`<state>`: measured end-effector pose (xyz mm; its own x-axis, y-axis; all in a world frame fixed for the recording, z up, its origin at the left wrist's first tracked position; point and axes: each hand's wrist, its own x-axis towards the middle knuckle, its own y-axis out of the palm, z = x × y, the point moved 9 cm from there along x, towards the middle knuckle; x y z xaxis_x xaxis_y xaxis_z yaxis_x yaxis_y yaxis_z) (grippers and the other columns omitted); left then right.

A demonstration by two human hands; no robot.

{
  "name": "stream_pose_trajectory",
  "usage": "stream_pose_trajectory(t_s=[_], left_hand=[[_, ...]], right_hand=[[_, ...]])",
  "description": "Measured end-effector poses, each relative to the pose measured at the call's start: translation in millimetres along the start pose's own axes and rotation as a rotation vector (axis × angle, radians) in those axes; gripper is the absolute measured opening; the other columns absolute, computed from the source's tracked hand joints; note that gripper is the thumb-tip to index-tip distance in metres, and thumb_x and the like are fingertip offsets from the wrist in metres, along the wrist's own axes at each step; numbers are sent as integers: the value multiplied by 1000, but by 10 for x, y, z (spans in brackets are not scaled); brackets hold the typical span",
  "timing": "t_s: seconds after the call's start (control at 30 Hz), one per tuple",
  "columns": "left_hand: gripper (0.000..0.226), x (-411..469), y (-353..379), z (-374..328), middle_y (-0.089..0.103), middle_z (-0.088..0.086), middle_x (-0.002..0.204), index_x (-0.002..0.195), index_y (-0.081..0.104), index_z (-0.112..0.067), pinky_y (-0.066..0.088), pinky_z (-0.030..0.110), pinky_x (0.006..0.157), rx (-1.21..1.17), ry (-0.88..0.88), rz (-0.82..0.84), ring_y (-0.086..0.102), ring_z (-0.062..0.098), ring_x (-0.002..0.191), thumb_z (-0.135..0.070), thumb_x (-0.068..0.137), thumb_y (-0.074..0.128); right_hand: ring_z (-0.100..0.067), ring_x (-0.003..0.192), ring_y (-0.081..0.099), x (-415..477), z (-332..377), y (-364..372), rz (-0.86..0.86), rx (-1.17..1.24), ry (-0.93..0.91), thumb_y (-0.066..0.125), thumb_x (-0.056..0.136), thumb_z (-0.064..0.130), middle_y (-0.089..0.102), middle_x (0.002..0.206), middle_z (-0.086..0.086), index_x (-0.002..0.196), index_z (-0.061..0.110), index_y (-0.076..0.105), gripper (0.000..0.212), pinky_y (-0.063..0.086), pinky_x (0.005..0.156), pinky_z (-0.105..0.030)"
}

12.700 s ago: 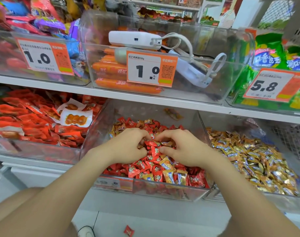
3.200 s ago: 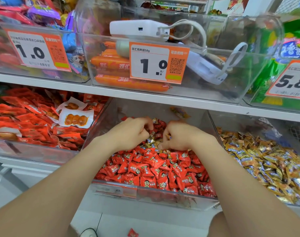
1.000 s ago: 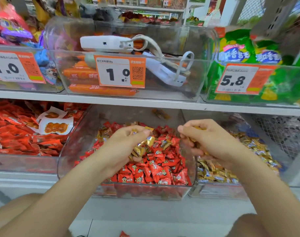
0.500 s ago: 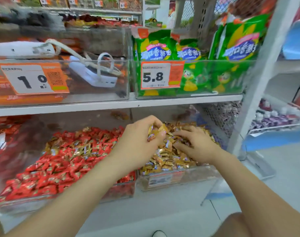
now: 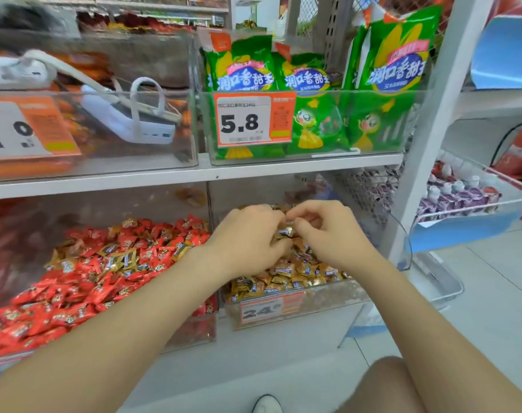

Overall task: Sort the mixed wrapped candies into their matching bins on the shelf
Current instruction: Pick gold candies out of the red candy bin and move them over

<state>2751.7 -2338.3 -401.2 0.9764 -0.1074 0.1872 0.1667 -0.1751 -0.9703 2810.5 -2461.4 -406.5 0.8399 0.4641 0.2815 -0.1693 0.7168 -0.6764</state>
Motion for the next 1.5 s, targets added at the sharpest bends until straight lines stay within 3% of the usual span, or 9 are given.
stream_pose_trajectory(t_s=[0.2, 0.33, 0.47, 0.7, 0.97, 1.07, 1.2, 1.33, 1.5], left_hand=[[24, -924, -691, 782, 53, -9, 74, 78, 58, -27, 43, 35, 64, 38, -177, -399, 54, 16, 76, -43, 96, 57], [39, -1384, -529, 2011, 69, 9, 90, 86, 67, -22, 55, 41, 79, 140, -597, -160, 66, 36, 93, -55, 86, 46], [92, -1872, -85, 2858, 52, 27, 142, 141, 49, -7, 46, 47, 109, 47, -990, 254, 53, 47, 129, -75, 79, 57], [133, -1963, 171, 3119, 46, 9, 158, 157, 34, -14, 44, 44, 114, -487, -1037, 378, 47, 29, 140, -57, 51, 100], [103, -1758, 269, 3114, 70, 7, 115, 118, 59, -6, 62, 42, 85, -729, -1076, 216, 71, 25, 100, -29, 29, 105], [81, -1749, 267, 3027, 69, 13, 108, 118, 55, -3, 62, 38, 71, -878, -1097, 194, 71, 24, 90, -10, 53, 101], [96, -1789, 231, 3010, 71, 14, 113, 127, 53, -2, 63, 37, 77, -988, -1075, 206, 73, 23, 95, -6, 45, 103], [66, -1856, 79, 2959, 67, 6, 99, 110, 59, -8, 60, 21, 65, -993, -1012, 158, 65, 15, 86, -4, 58, 99], [80, -1917, -184, 2899, 78, 12, 108, 118, 64, -13, 64, 45, 85, -1016, -856, 49, 77, 26, 96, -1, 48, 99]], right_hand=[[0, 66, 63, -103, 1010, 540, 118, 48, -151, 64, 95, 16, 69, 69, 17, 93, 28, 78, 18, 42, 63, -8], [-2, 65, 58, -128, 1688, 1121, 203, -24, -295, 64, 92, 15, 64, 64, 18, 95, 25, 77, 16, 41, 66, -12], [-35, 115, 59, 35, 1774, 1886, 323, -442, -203, 59, 96, 37, 66, 117, -13, 121, 18, 69, 33, 48, 100, -43], [-35, 140, 46, 347, 1351, 2557, 765, -649, 237, 68, 65, 83, 48, 155, -8, 157, 23, 38, 113, 41, 115, -50], [-20, 110, 57, 552, 1509, 2805, 749, -209, 312, 88, 73, 34, 57, 129, -2, 137, 12, 60, 73, 52, 87, -31], [-23, 109, 53, 468, 1546, 2890, 873, -116, 418, 78, 87, 19, 46, 135, -4, 141, 5, 56, 60, 48, 82, -27], [-8, 69, 40, 486, 1543, 2882, 845, -65, 441, 78, 86, 17, 45, 125, -6, 109, 7, 57, 33, 31, 30, -13], [-19, 120, 60, 537, 1609, 2929, 755, 126, 358, 86, 63, 14, 60, 136, -2, 124, 16, 61, 66, 56, 90, -32], [-19, 119, 66, 519, 1814, 2689, 759, 372, 126, 85, 52, -5, 64, 134, 3, 145, 41, 50, 110, 64, 87, -39]])
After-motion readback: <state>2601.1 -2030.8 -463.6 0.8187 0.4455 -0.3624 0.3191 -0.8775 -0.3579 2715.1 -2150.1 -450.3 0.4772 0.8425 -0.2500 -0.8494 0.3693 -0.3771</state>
